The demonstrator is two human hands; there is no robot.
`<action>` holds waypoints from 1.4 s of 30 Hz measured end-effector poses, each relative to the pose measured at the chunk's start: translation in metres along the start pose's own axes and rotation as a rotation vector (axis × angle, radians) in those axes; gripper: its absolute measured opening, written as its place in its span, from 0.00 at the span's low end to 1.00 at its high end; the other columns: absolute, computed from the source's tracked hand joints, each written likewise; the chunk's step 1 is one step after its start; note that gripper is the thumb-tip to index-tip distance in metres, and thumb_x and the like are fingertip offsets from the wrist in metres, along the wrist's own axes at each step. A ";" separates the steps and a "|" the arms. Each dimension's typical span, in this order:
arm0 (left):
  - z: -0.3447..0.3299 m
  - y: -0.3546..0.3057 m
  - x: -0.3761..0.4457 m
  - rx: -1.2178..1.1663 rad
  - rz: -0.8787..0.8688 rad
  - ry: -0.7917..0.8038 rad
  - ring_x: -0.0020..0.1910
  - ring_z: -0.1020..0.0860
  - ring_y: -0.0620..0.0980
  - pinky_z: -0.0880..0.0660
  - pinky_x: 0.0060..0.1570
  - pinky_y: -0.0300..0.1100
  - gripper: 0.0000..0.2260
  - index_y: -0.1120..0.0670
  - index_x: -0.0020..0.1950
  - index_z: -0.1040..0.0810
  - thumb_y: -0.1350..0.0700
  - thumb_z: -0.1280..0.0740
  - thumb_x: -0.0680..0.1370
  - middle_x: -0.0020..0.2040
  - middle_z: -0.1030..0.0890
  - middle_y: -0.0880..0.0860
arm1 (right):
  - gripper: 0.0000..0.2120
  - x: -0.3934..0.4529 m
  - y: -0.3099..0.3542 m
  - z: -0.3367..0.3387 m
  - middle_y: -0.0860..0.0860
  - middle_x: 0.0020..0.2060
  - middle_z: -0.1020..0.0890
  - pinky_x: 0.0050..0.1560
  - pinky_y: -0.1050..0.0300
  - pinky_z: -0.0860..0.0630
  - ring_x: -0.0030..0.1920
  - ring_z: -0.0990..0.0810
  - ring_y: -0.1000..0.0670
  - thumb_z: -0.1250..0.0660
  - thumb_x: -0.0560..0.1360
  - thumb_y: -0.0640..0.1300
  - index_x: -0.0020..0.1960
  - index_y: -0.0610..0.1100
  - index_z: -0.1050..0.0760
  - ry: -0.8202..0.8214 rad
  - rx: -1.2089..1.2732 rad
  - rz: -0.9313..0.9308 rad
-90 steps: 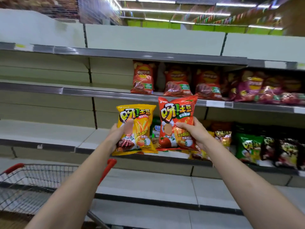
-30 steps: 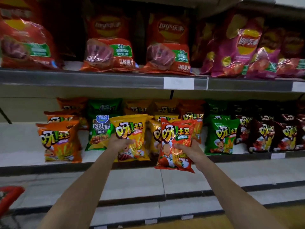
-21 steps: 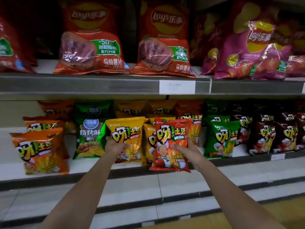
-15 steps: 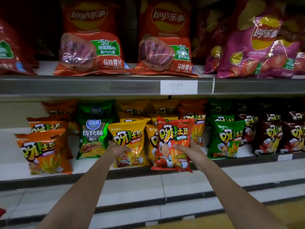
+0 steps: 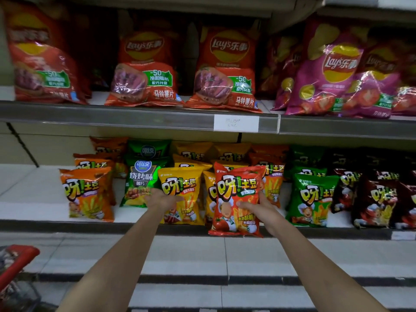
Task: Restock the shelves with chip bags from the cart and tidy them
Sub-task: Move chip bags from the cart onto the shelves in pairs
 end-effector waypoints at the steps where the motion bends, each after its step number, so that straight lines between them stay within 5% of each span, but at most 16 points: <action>1: -0.001 -0.002 -0.006 0.011 -0.006 -0.017 0.75 0.46 0.62 0.43 0.71 0.52 0.51 0.64 0.77 0.54 0.48 0.23 0.69 0.75 0.43 0.65 | 0.27 -0.005 0.001 0.003 0.55 0.49 0.22 0.44 0.58 0.26 0.47 0.23 0.55 0.26 0.71 0.44 0.63 0.53 0.37 0.004 0.000 0.008; 7: -0.025 -0.017 -0.044 -0.015 -0.088 0.029 0.75 0.45 0.64 0.39 0.70 0.54 0.49 0.62 0.78 0.54 0.49 0.24 0.71 0.76 0.47 0.64 | 0.32 -0.027 -0.008 0.025 0.51 0.54 0.20 0.53 0.51 0.24 0.52 0.21 0.49 0.24 0.69 0.43 0.67 0.51 0.36 0.067 0.008 0.010; 12: -0.042 -0.024 -0.080 -0.115 -0.187 0.066 0.70 0.33 0.60 0.30 0.64 0.51 0.42 0.59 0.75 0.43 0.51 0.23 0.69 0.72 0.34 0.59 | 0.38 -0.050 -0.014 0.034 0.50 0.57 0.19 0.61 0.45 0.25 0.58 0.21 0.48 0.22 0.64 0.44 0.69 0.52 0.35 0.172 0.009 0.044; 19: -0.074 -0.032 -0.131 -0.240 -0.231 0.248 0.62 0.27 0.54 0.27 0.58 0.47 0.35 0.57 0.73 0.39 0.55 0.24 0.72 0.66 0.28 0.55 | 0.30 -0.076 -0.019 0.045 0.56 0.51 0.20 0.42 0.57 0.27 0.50 0.22 0.55 0.25 0.69 0.39 0.65 0.55 0.33 0.255 -0.001 0.062; 33: -0.075 -0.034 -0.191 -0.305 -0.303 0.320 0.62 0.25 0.56 0.27 0.55 0.44 0.30 0.55 0.70 0.35 0.57 0.26 0.72 0.66 0.27 0.57 | 0.32 -0.101 -0.015 0.062 0.50 0.57 0.19 0.61 0.40 0.25 0.58 0.20 0.46 0.21 0.65 0.44 0.64 0.54 0.31 0.295 0.001 0.088; 37: -0.100 -0.052 -0.208 -0.296 -0.324 0.391 0.61 0.25 0.56 0.28 0.64 0.50 0.28 0.54 0.69 0.35 0.57 0.26 0.73 0.64 0.26 0.57 | 0.30 -0.113 -0.014 0.095 0.50 0.56 0.18 0.61 0.40 0.25 0.57 0.20 0.46 0.22 0.66 0.43 0.63 0.54 0.30 0.253 0.006 0.115; 42: -0.160 -0.091 -0.240 -0.243 -0.427 0.497 0.57 0.24 0.51 0.28 0.58 0.47 0.21 0.52 0.66 0.32 0.58 0.30 0.75 0.61 0.24 0.55 | 0.30 -0.125 -0.018 0.158 0.50 0.57 0.18 0.59 0.42 0.24 0.57 0.20 0.46 0.21 0.65 0.44 0.62 0.55 0.30 0.145 0.048 0.133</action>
Point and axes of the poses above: each hand's wrist, its own x-axis towards the middle knuckle, its own z-axis out of the back of the hand, y = z × x, the point moved 8 cm from there along x, towards the middle knuckle
